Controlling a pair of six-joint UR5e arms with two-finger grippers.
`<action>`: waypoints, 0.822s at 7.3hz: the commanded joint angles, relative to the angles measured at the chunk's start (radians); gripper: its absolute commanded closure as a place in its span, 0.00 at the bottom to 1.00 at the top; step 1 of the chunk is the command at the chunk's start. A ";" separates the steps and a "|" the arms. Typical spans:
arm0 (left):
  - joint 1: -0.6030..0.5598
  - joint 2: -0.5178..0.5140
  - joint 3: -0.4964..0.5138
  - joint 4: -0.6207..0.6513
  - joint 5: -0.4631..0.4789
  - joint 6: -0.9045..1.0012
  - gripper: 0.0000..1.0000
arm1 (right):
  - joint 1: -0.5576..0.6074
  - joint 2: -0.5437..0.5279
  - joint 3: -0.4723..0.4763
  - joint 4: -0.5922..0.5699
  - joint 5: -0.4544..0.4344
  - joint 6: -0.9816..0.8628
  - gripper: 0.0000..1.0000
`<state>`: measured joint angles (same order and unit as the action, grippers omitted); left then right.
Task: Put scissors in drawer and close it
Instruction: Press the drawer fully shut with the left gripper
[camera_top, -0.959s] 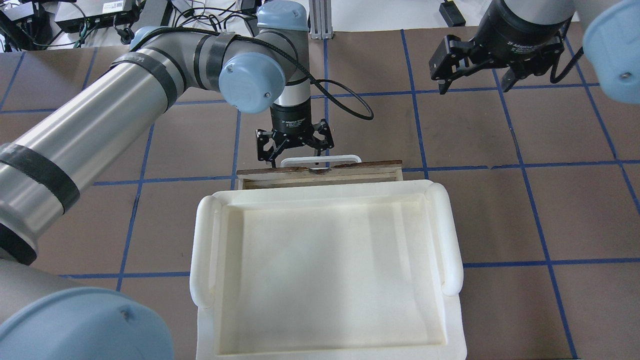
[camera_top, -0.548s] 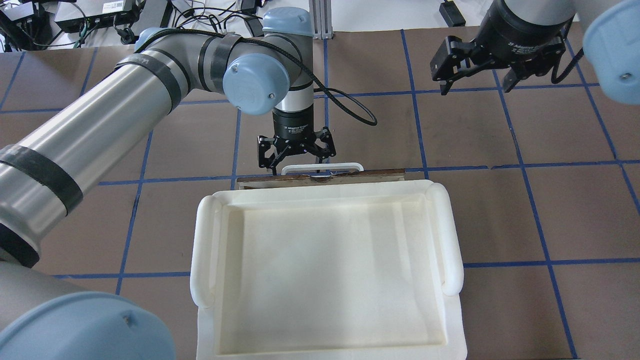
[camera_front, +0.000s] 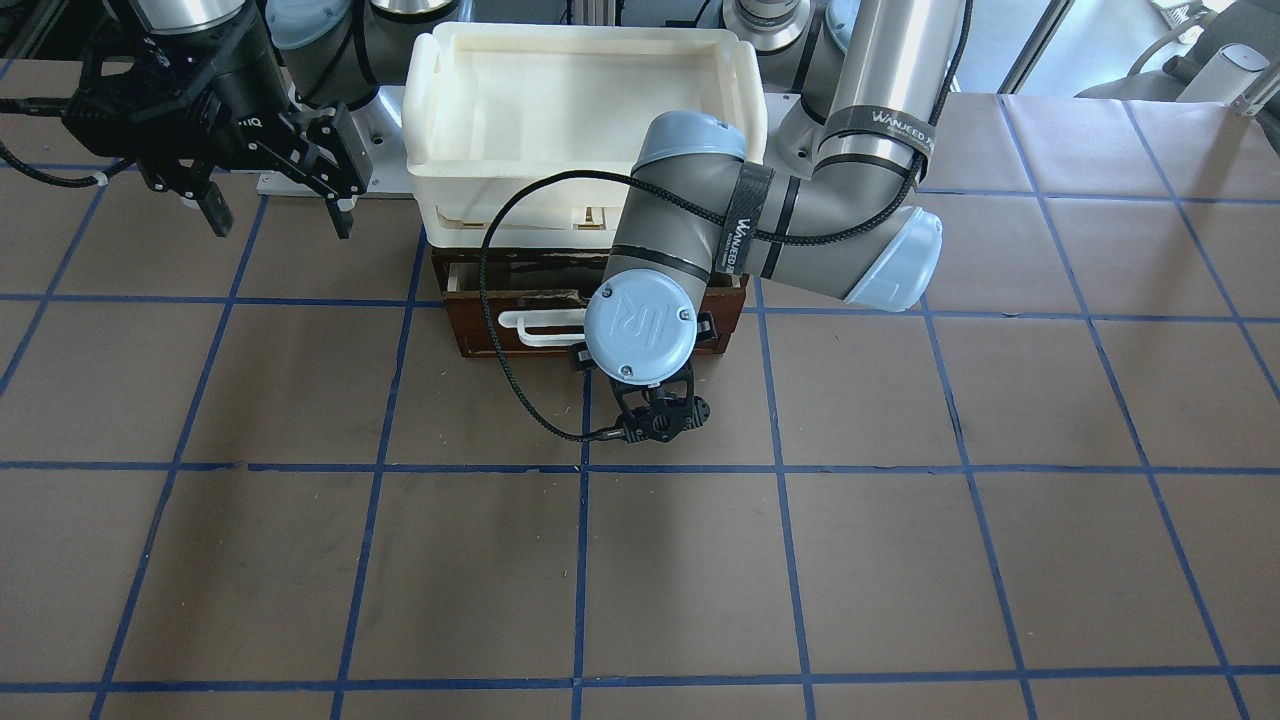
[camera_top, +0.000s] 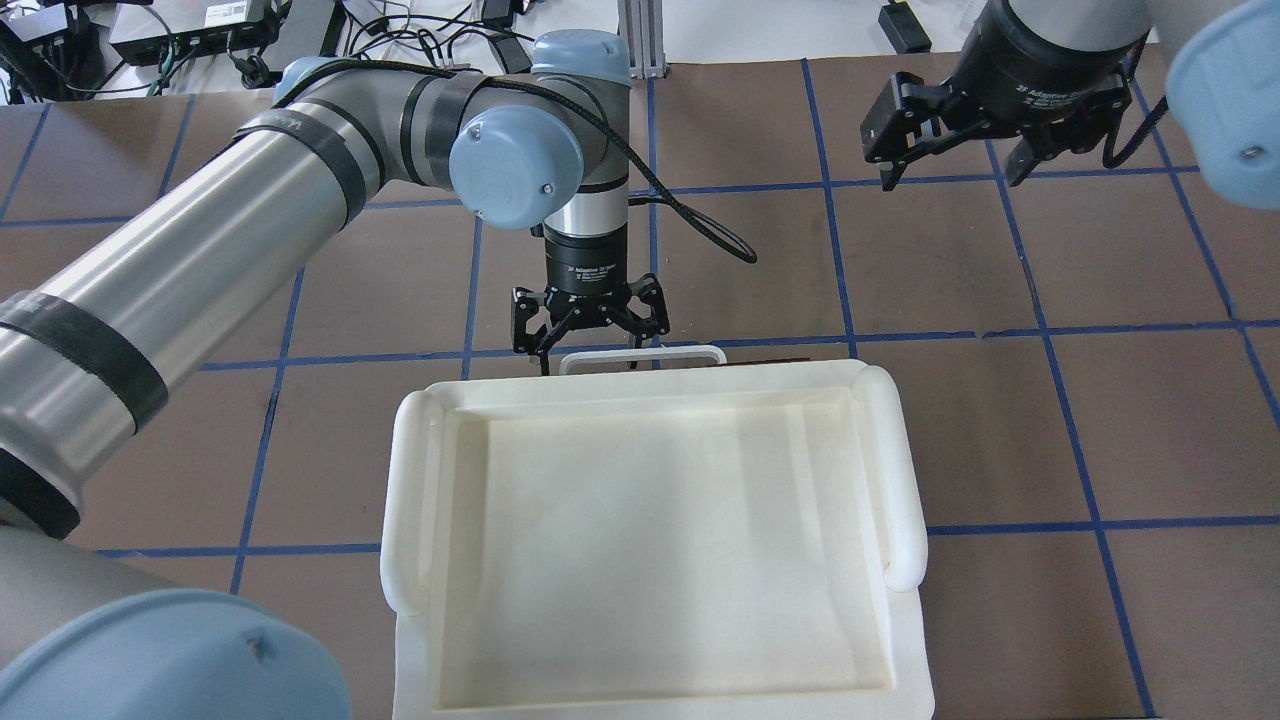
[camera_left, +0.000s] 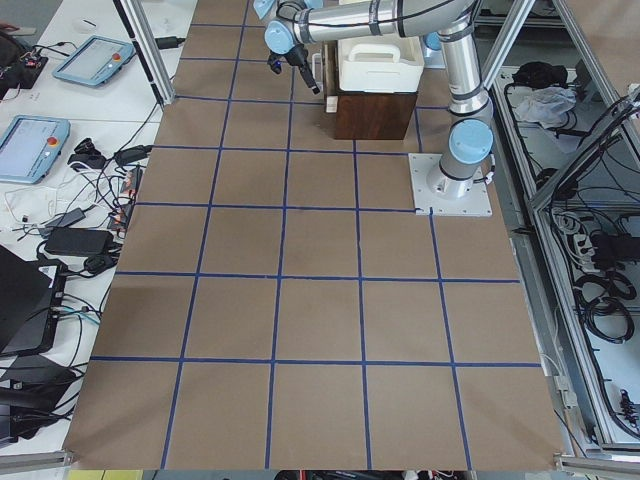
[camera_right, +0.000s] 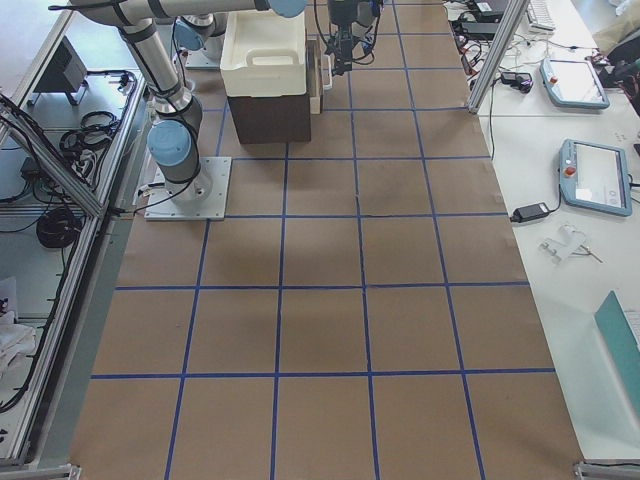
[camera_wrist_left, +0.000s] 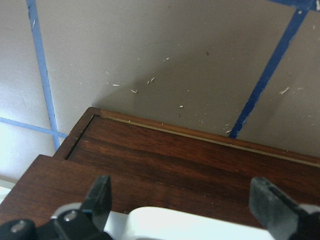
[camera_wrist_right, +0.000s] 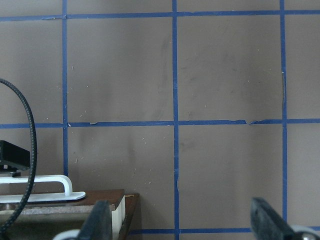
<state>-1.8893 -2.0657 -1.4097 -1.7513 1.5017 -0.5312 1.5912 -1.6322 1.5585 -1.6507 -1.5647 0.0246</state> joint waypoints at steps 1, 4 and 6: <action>-0.008 0.007 0.000 -0.033 -0.001 -0.001 0.00 | 0.000 0.000 0.000 0.003 0.000 0.000 0.00; -0.008 0.013 -0.005 -0.060 -0.003 -0.003 0.00 | 0.001 0.000 0.002 0.002 0.002 0.000 0.00; -0.010 0.015 -0.005 -0.065 -0.005 -0.003 0.00 | 0.000 0.000 0.002 0.006 0.000 -0.003 0.00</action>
<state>-1.8980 -2.0515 -1.4138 -1.8126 1.4983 -0.5338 1.5915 -1.6322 1.5598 -1.6460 -1.5642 0.0226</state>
